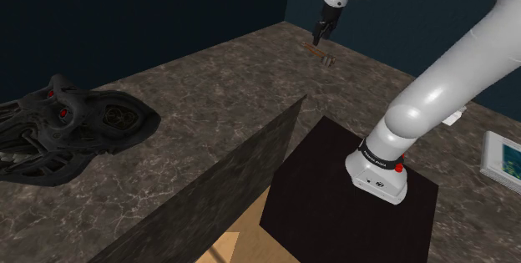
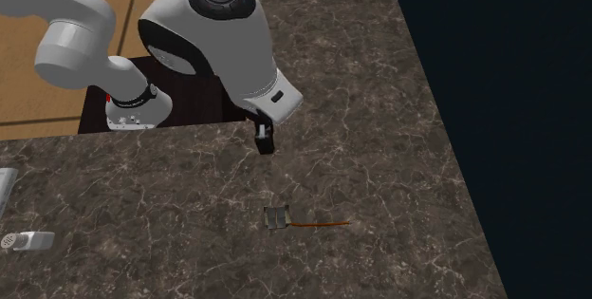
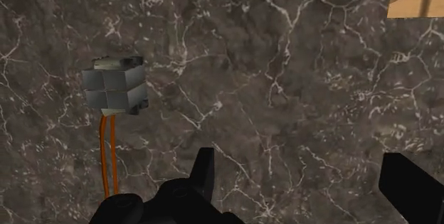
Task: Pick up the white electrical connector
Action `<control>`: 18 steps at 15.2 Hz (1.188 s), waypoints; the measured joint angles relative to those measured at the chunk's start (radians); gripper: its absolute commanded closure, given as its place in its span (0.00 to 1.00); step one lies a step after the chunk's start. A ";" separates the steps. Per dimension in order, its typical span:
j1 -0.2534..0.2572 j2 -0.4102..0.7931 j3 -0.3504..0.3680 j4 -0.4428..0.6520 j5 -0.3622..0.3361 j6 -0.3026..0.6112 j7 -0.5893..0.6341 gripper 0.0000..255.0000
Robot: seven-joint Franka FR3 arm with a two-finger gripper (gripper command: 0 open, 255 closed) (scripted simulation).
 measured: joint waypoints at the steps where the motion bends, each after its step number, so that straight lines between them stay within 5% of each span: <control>1: -0.002 0.038 -0.014 0.025 0.018 0.011 -0.024 0.00; 9: -0.071 0.347 -0.078 0.235 0.214 0.066 -0.238 0.00; 18: -0.248 0.720 -0.038 0.611 0.409 0.008 -0.399 0.00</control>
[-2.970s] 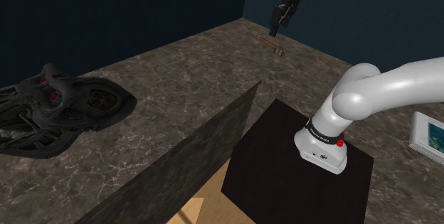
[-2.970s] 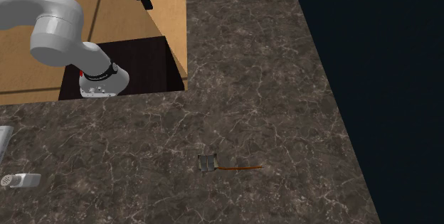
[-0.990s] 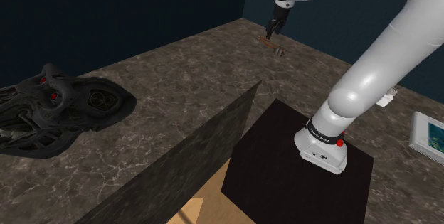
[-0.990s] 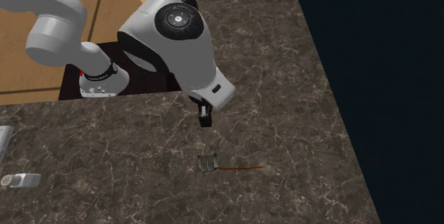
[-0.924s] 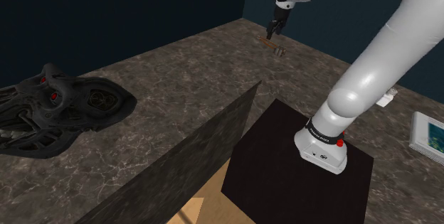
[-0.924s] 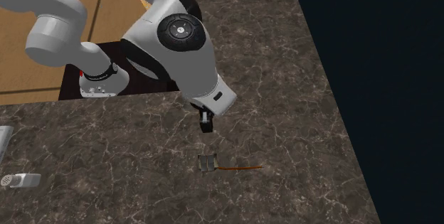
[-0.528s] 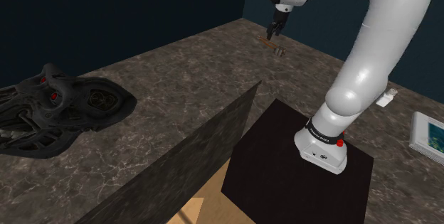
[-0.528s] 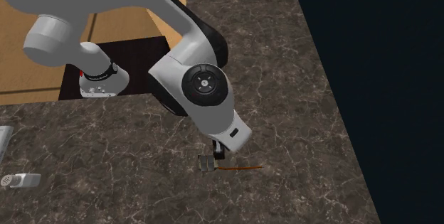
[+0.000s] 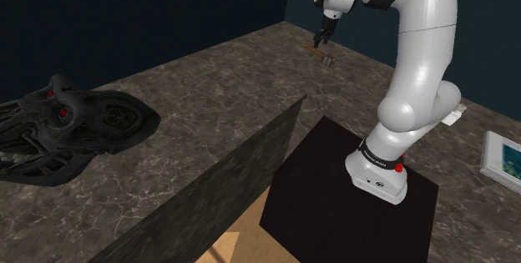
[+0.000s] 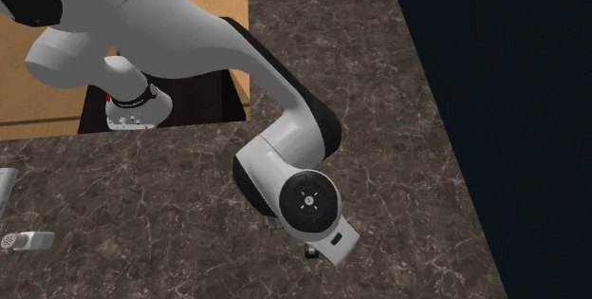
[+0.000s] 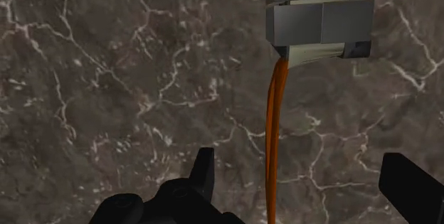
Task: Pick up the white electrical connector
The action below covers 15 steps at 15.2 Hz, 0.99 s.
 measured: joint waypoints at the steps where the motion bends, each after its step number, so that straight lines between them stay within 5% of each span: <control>1: -0.010 0.020 0.004 0.015 0.009 0.002 -0.006 0.00; 8: -0.024 0.074 0.024 0.007 0.038 0.061 -0.025 0.00; 9: -0.026 0.078 0.025 0.007 0.039 0.063 -0.027 1.00; 15: -0.027 0.082 0.026 0.010 0.041 0.065 -0.028 1.00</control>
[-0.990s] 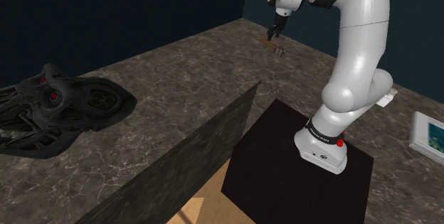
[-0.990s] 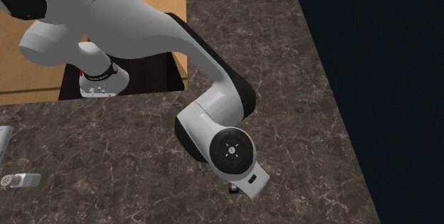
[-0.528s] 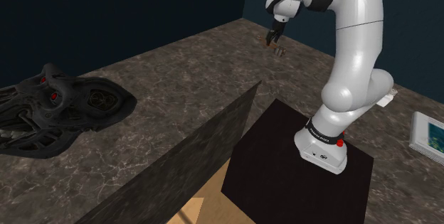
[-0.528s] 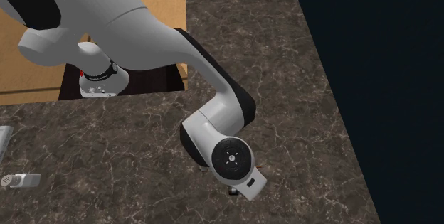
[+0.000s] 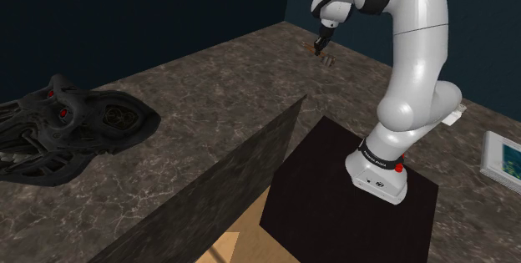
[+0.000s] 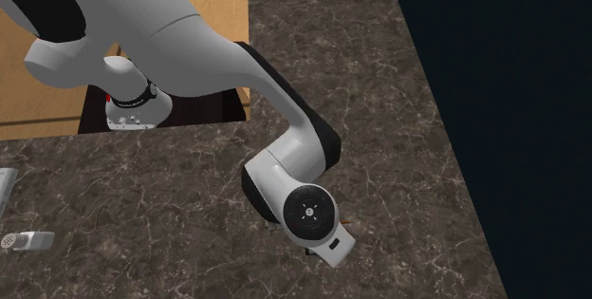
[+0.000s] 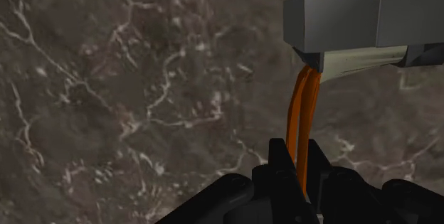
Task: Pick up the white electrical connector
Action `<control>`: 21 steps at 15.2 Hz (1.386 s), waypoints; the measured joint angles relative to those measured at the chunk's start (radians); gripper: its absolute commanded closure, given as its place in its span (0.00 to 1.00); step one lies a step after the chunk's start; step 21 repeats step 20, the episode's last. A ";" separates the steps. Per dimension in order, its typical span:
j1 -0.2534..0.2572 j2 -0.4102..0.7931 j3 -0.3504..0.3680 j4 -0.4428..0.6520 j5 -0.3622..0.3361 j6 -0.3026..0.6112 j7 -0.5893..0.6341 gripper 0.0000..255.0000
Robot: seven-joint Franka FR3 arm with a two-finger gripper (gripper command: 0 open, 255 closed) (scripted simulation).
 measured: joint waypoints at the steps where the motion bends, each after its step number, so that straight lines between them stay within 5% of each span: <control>1: 0.000 0.000 0.000 0.000 0.000 0.000 0.000 1.00; 21: 0.022 -0.102 -0.037 0.043 -0.056 -0.137 0.039 1.00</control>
